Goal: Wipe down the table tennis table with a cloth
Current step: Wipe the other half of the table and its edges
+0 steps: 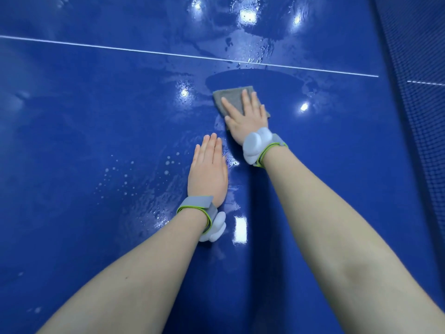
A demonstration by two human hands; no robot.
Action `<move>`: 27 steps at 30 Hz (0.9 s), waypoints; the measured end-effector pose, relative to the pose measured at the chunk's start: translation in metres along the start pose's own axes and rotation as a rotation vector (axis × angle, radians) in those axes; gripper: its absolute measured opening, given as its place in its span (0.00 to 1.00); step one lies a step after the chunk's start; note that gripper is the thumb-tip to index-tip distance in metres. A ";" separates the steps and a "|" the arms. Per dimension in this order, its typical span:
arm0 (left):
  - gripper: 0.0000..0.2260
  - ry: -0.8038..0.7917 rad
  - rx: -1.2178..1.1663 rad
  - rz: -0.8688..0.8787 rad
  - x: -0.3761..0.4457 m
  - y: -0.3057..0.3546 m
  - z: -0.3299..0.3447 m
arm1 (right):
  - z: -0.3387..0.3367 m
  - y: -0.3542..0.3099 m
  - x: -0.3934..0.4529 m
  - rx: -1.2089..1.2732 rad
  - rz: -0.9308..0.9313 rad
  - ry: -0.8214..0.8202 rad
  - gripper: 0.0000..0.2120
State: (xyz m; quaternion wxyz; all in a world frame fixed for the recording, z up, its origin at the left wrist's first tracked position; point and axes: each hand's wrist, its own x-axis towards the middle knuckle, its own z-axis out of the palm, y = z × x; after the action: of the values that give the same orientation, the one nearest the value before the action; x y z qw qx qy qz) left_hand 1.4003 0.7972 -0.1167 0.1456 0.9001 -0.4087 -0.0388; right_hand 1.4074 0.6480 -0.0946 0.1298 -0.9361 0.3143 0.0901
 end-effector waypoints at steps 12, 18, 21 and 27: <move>0.29 -0.106 -0.037 0.082 -0.052 -0.021 -0.015 | 0.007 0.030 -0.041 0.085 0.272 0.063 0.23; 0.25 -0.152 -0.018 0.058 -0.070 -0.024 -0.020 | 0.025 -0.020 -0.080 0.021 0.038 0.039 0.23; 0.26 -0.167 0.002 0.059 -0.086 -0.024 -0.022 | 0.024 -0.017 -0.103 -0.004 -0.187 -0.055 0.23; 0.36 -0.235 -0.038 0.041 -0.116 -0.031 -0.032 | 0.024 0.016 -0.117 0.096 -0.031 -0.001 0.22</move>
State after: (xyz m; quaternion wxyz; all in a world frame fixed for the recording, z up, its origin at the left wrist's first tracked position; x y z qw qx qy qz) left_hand 1.3519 0.9108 -0.1006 0.1146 0.8778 -0.4406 -0.1488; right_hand 1.3038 0.7085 -0.0909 0.1762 -0.9335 0.3036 0.0734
